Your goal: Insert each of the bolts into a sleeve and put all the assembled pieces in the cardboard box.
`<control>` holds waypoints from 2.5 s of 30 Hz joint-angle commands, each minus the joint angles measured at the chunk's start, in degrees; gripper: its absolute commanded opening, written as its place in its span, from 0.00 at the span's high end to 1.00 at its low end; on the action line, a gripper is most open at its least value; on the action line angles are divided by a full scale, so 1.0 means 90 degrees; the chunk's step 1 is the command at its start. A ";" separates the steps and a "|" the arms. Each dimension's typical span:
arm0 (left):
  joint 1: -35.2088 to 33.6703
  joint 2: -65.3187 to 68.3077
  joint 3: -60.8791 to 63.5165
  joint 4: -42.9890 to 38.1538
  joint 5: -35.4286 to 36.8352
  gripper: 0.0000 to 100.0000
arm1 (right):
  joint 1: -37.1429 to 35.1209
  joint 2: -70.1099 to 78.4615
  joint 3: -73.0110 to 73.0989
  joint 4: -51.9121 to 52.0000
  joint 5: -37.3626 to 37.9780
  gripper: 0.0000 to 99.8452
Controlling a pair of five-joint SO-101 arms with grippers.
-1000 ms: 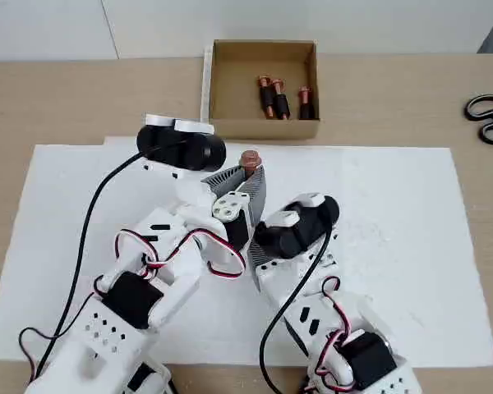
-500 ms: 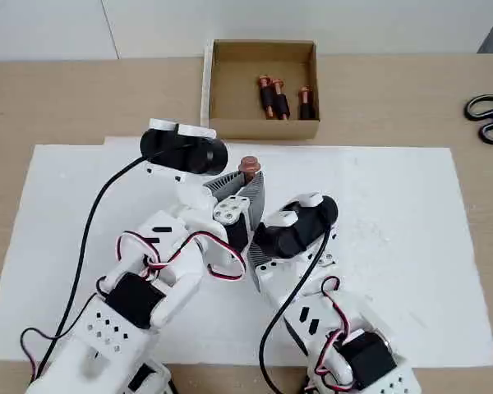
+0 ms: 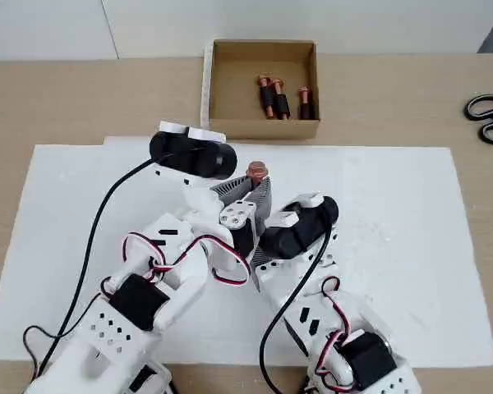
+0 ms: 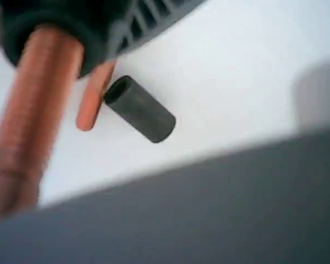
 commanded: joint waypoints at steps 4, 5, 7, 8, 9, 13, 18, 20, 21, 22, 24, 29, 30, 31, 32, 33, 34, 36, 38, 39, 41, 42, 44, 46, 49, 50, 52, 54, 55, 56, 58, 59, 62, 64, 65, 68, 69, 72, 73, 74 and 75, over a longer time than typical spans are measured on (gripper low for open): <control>0.0020 -0.0156 -0.0034 0.0156 0.0020 0.99 | 0.0024 -0.0044 -0.0029 -0.0171 -0.0078 1.00; 0.0029 -0.0156 -0.0034 0.0176 0.0020 0.99 | 0.0024 -0.0044 -0.0029 -0.0171 -0.0078 1.00; 0.0029 -0.0156 -0.0034 0.0176 0.0010 0.99 | 0.0024 -0.0044 -0.0029 -0.0171 -0.0078 1.00; 0.0029 -0.0156 -0.0034 0.0195 0.0010 0.99 | 0.0024 -0.0044 -0.0029 -0.0171 -0.0078 1.00; 0.0029 -0.0156 -0.0034 0.0254 -0.0049 0.99 | 0.0024 -0.0044 -0.0029 -0.0171 -0.0078 1.00; 0.0166 -0.0156 -0.0063 0.0488 -0.0440 0.99 | 0.0024 -0.0044 -0.0029 -0.0171 -0.0078 1.00; 0.0361 -0.0156 -0.0054 0.0674 -0.0488 0.99 | 0.0024 -0.0044 -0.0029 -0.0171 -0.0078 1.00; 0.0361 -0.0156 -0.0044 0.0674 -0.0488 0.99 | 0.0024 -0.0044 -0.0029 -0.0171 -0.0078 1.00; 0.0361 -0.0156 -0.0034 0.0684 -0.0498 0.99 | 0.0024 -0.0044 -0.0029 -0.0171 -0.0078 1.00; 0.0361 -0.0156 -0.0034 0.0684 -0.0576 0.99 | 0.0024 -0.0044 -0.0029 -0.0171 -0.0078 1.00; 0.0371 -0.0156 -0.0034 0.0791 -0.0723 0.99 | 0.0024 -0.0044 -0.0029 -0.0171 -0.0078 1.00; 0.0381 -0.0156 -0.0034 0.1074 -0.0733 0.99 | 0.0024 -0.0044 -0.0029 -0.0171 -0.0078 1.00; 0.0381 -0.0156 -0.0034 0.1074 -0.0733 0.99 | 0.0024 -0.0044 -0.0029 -0.0171 -0.0078 1.00; 0.0381 -0.0156 -0.0034 0.1074 -0.0733 0.99 | 0.0024 -0.0044 -0.0029 -0.0171 -0.0078 1.00; 0.0381 -0.0156 -0.0034 0.1094 -0.0733 0.99 | 0.0024 -0.0044 -0.0029 -0.0171 -0.0078 1.00; 0.0381 -0.0156 -0.0034 0.1182 -0.0733 0.99 | 0.0024 -0.0044 -0.0029 -0.0171 -0.0078 1.00; 0.0381 -0.0156 -0.0034 0.1270 -0.0733 0.99 | 0.0024 -0.0054 -0.0029 -0.0171 -0.0078 1.00; 0.0381 -0.0156 -0.0034 0.1426 -0.0733 0.99 | 0.0024 -0.0054 -0.0029 -0.0171 -0.0078 1.00; 0.0381 -0.0156 -0.0044 0.1485 -0.0733 0.99 | 0.0024 -0.0054 -0.0029 -0.0171 -0.0078 1.00; 0.0381 -0.0156 -0.0054 0.1514 -0.0733 0.99 | 0.0024 -0.0054 -0.0029 -0.0171 -0.0078 1.00; 0.0381 -0.0156 -0.0063 0.1582 -0.0733 0.99 | 0.0024 -0.0063 -0.0029 -0.0171 -0.0078 1.00; 0.0381 -0.0156 -0.0044 0.1582 -0.0733 0.99 | 0.0024 -0.0063 -0.0029 -0.0171 -0.0078 1.00; 0.0381 -0.0156 -0.0044 0.1680 -0.0733 0.99 | 0.0024 -0.0063 -0.0029 -0.0171 -0.0078 1.00; 0.0381 -0.0156 -0.0044 0.1709 -0.0733 0.99 | 0.0024 -0.0063 -0.0029 -0.0171 -0.0078 1.00; 0.0381 -0.0156 -0.0054 0.1709 -0.0723 0.99 | 0.0024 -0.0073 -0.0029 -0.0171 -0.0078 1.00; 0.0381 -0.0156 -0.0063 0.1709 -0.0723 0.99 | 0.0024 -0.0073 -0.0029 -0.0171 -0.0078 1.00; 0.0381 -0.0156 -0.0073 0.1700 -0.0723 0.98 | 0.0024 -0.0083 -0.0029 -0.0171 -0.0078 1.00; 0.0381 -0.0156 -0.0073 0.1719 -0.0723 0.94 | 0.0024 -0.0083 -0.0029 -0.0171 -0.0078 1.00; 0.0381 -0.0156 -0.0073 0.1758 -0.0713 0.92 | 0.0024 -0.0093 -0.0029 -0.0181 -0.0078 1.00; 0.0381 -0.0156 -0.0083 0.1817 -0.0713 0.90 | 0.0024 -0.0093 -0.0029 -0.0190 -0.0078 1.00; 0.0381 -0.0156 -0.0083 0.1856 -0.0625 0.89 | 0.0024 -0.0093 -0.0020 -0.0259 -0.0078 1.00; 0.0381 -0.0156 -0.0093 0.1875 -0.0606 0.89 | 0.0024 -0.0093 -0.0020 -0.0259 -0.0078 1.00; 0.0342 -0.0166 -0.0230 0.1885 -0.0586 0.89 | 0.0024 -0.0093 -0.0010 -0.0259 -0.0078 1.00; 0.0332 -0.0166 -0.0376 0.1963 -0.0586 0.88 | 0.0024 -0.0093 -0.0010 -0.0259 -0.0078 1.00; 0.0332 -0.0166 -0.0484 0.2061 -0.0586 0.88 | 0.0024 -0.0093 -0.0010 -0.0259 -0.0078 1.00; 0.0264 -0.0166 -0.0747 0.2227 -0.0586 0.88 | 0.0024 -0.0093 -0.0010 -0.0259 -0.0078 1.00; 0.0195 -0.0166 -0.0855 0.2256 -0.0586 0.88 | 0.0024 -0.0083 -0.0010 -0.0259 -0.0078 1.00; 0.0029 -0.0166 -0.1177 0.2374 -0.0586 0.88 | 0.0024 -0.0083 -0.0010 -0.0259 -0.0078 1.00; 0.0000 -0.0166 -0.1265 0.2413 -0.0586 0.88 | 0.0024 -0.0083 -0.0010 -0.0259 -0.0078 1.00; -0.0010 -0.0166 -0.1324 0.2432 -0.0586 0.88 | 0.0024 -0.0083 -0.0010 -0.0259 -0.0078 1.00; -0.0020 -0.0166 -0.1343 0.2432 -0.0586 0.88 | 0.0024 -0.0083 -0.0010 -0.0259 -0.0078 1.00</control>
